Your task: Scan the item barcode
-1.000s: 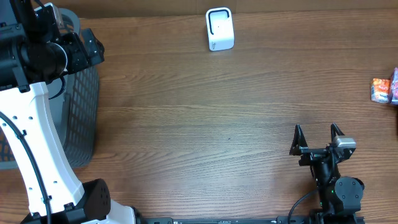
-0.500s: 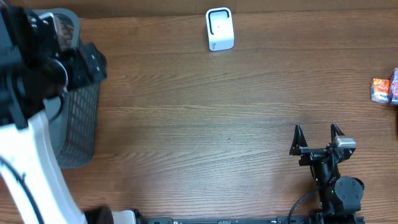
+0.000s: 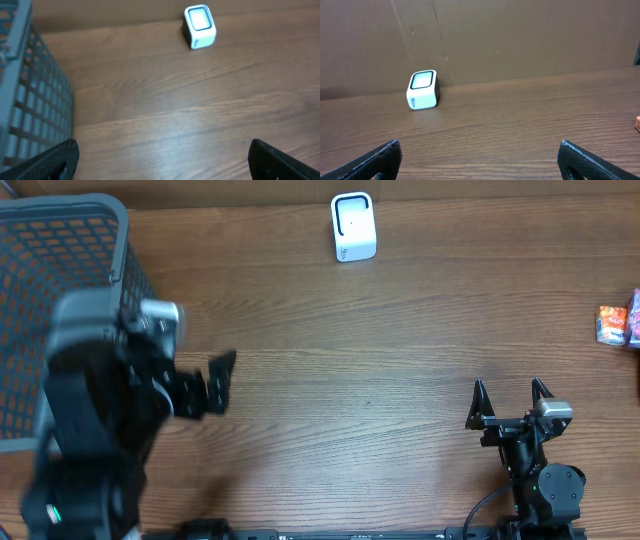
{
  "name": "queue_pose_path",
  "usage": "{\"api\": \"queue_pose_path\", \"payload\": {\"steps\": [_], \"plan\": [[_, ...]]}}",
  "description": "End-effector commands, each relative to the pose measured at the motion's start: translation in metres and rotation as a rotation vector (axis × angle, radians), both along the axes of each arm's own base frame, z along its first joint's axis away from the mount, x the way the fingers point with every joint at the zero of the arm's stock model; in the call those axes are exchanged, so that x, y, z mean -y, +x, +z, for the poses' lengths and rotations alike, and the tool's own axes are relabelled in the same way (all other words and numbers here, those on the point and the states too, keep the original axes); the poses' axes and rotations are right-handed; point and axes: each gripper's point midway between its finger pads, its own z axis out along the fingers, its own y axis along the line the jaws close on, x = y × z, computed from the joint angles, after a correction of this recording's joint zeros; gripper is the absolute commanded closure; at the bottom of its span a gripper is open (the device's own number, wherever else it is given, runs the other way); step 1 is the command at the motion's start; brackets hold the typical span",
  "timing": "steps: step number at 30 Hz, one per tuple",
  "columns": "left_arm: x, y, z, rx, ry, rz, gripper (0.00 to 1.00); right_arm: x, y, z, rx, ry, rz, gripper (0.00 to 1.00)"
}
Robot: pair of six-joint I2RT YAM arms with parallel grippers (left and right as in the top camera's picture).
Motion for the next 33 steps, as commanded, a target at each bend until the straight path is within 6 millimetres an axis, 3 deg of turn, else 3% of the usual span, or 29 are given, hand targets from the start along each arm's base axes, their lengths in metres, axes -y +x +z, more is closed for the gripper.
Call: {"api": "queue_pose_path", "payload": {"steps": [1, 8, 12, 19, 26, 33], "plan": [[0.012, -0.026, -0.026, 0.057, 0.0, -0.075, 0.0, 0.0, 0.0, -0.001, 0.008, -0.007, 0.0, 0.0], [0.014, -0.064, -0.061, 0.258, 0.016, -0.077, 0.0, 0.0, 0.0, -0.001, 0.008, -0.007, 0.0, 0.0], [0.013, -0.074, -0.074, 0.297, 0.026, -0.074, 0.0, 0.0, 0.0, -0.001, 0.008, -0.007, 0.0, 0.0], [0.005, -0.05, -0.102, 0.39, 0.056, -0.032, 0.0, 0.0, 0.0, -0.001, 0.008, -0.007, 0.0, 0.0], [0.001, -0.024, -0.1, 0.615, 0.002, 0.009, 0.0, 0.0, 0.0, -0.001, 0.008, -0.007, 0.0, 0.0], [-0.031, -0.006, -0.112, 0.691, -0.192, 0.261, 0.0, 0.0, 0.0, -0.001, 0.008, -0.007, 0.0, 0.0]]}}
